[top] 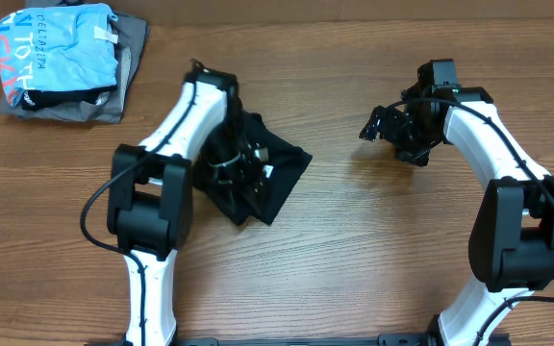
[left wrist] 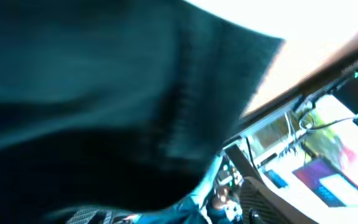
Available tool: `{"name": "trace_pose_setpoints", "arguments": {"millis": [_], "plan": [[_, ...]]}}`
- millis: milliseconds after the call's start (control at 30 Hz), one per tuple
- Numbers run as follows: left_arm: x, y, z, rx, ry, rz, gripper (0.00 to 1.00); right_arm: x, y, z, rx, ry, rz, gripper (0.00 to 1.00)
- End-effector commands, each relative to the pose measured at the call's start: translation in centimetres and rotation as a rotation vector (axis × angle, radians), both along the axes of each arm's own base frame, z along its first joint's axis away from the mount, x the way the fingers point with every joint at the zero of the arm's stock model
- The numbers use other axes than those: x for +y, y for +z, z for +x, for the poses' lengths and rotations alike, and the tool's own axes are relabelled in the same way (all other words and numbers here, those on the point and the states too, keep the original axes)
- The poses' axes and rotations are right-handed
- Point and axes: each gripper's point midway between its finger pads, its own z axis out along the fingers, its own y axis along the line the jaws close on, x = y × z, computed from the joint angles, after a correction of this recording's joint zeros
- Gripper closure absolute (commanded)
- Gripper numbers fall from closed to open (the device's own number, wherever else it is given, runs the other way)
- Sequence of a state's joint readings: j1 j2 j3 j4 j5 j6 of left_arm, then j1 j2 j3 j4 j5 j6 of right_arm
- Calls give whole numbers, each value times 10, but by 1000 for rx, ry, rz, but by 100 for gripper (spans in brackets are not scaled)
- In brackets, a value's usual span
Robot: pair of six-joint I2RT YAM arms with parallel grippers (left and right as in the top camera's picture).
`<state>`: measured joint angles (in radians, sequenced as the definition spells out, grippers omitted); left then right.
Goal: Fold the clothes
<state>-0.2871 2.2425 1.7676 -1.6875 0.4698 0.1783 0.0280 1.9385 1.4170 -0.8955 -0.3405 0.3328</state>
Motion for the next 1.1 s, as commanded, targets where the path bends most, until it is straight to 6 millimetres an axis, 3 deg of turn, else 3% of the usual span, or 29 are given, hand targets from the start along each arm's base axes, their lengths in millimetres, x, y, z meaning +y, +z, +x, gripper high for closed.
{"name": "trace_pose_setpoints", "arguments": {"millis": [0,133,267,400,600,700,1067], "plan": [[-25,3,-22,50,-42,-79,30,3,2,1,-11,5,2,4],[-38,3,-33,49,-104,-78,37,3,2,1,-11,6,6,4],[-44,12,-22,-19,-131,-100,53,3,2,1,-13,6,6,4],[-47,36,8,-193,-181,-138,53,3,2,1,-13,6,6,3],[-29,47,76,-497,-171,75,44,4,3,3,-19,0,12,4],[-35,43,87,-543,-166,58,43,5,4,4,-23,2,21,3],[-43,0,88,-552,-196,43,39,6,4,7,-37,2,22,3]]}}
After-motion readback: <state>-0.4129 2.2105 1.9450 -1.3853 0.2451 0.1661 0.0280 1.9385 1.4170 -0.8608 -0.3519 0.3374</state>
